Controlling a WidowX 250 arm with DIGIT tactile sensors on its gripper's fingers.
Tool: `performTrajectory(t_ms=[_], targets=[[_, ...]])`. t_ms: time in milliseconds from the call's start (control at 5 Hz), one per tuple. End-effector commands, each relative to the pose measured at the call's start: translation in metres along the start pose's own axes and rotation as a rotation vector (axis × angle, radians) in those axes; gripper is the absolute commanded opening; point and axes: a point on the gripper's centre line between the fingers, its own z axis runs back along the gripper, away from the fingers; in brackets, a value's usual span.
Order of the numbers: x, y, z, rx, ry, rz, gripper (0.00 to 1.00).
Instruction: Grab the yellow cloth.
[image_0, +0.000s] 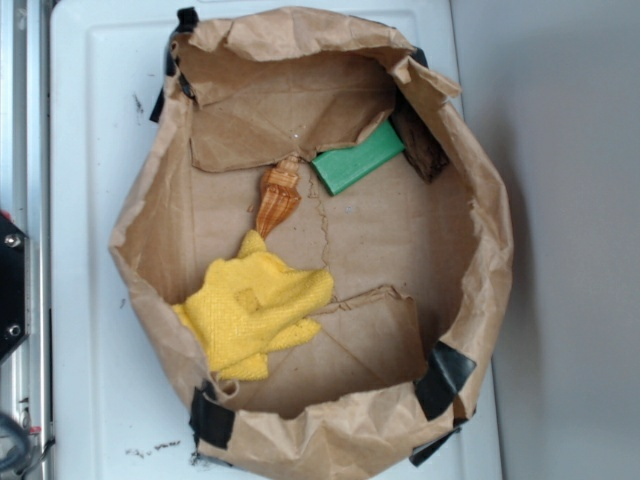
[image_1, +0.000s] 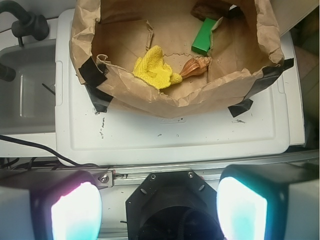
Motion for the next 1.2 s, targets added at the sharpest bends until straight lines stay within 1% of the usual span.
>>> performTrajectory(t_ms=[0, 200, 400, 600, 800, 1000], targets=[[0.0, 0.0, 0.0, 0.0, 0.0, 0.0, 1.0], [0.034, -0.001, -0.01, 0.013, -0.027, 0.072, 1.0], [0.064, 0.001, -0.023, 0.002, -0.023, 0.103, 1.0], [0.093, 0.009, -0.04, -0.007, -0.036, 0.126, 1.0], [0.115, 0.029, -0.067, -0.009, -0.02, 0.162, 1.0], [0.123, 0.045, -0.089, -0.052, 0.027, 0.182, 1.0]])
